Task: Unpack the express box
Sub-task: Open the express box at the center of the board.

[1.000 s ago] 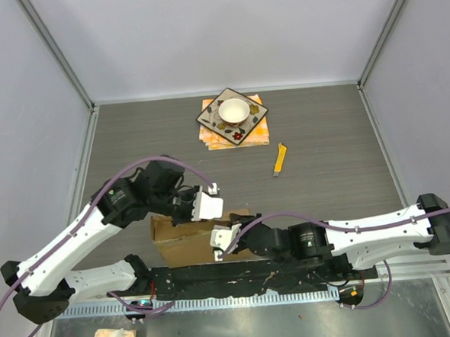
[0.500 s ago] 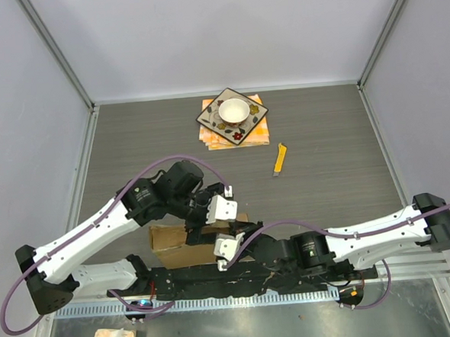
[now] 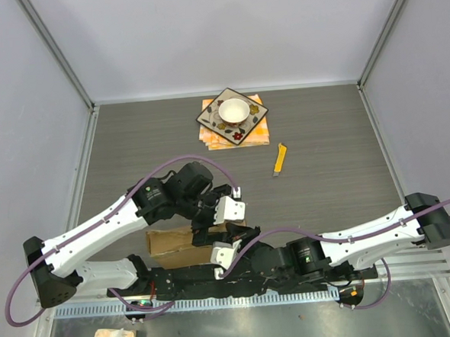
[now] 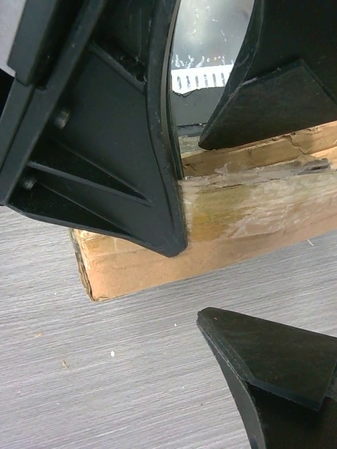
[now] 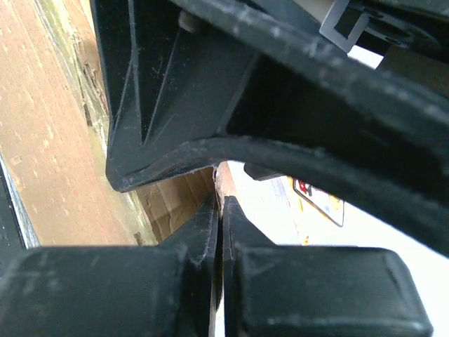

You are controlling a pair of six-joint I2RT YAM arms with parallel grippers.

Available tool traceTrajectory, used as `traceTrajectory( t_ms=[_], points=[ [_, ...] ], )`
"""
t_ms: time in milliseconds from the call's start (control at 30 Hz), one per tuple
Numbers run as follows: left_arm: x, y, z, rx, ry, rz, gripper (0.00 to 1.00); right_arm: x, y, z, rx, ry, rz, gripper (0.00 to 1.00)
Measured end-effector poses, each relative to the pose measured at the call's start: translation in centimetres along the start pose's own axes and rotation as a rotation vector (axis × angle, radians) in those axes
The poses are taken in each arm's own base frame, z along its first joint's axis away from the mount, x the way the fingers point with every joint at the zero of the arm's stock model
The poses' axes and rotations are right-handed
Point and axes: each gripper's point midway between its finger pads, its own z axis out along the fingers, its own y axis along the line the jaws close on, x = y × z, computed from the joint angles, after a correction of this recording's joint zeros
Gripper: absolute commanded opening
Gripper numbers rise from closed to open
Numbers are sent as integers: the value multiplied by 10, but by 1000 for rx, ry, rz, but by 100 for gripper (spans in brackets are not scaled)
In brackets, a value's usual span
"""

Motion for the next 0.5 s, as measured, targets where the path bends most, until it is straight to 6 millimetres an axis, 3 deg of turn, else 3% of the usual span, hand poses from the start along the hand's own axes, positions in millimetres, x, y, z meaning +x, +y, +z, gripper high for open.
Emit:
traceTrajectory(
  t_ms=[300, 500],
  points=[
    [1, 4, -3, -37, 9, 33, 100, 0, 0, 1, 7, 1, 4, 1],
    [2, 7, -8, -67, 11, 32, 93, 0, 0, 2, 15, 2, 12, 1]
  ],
)
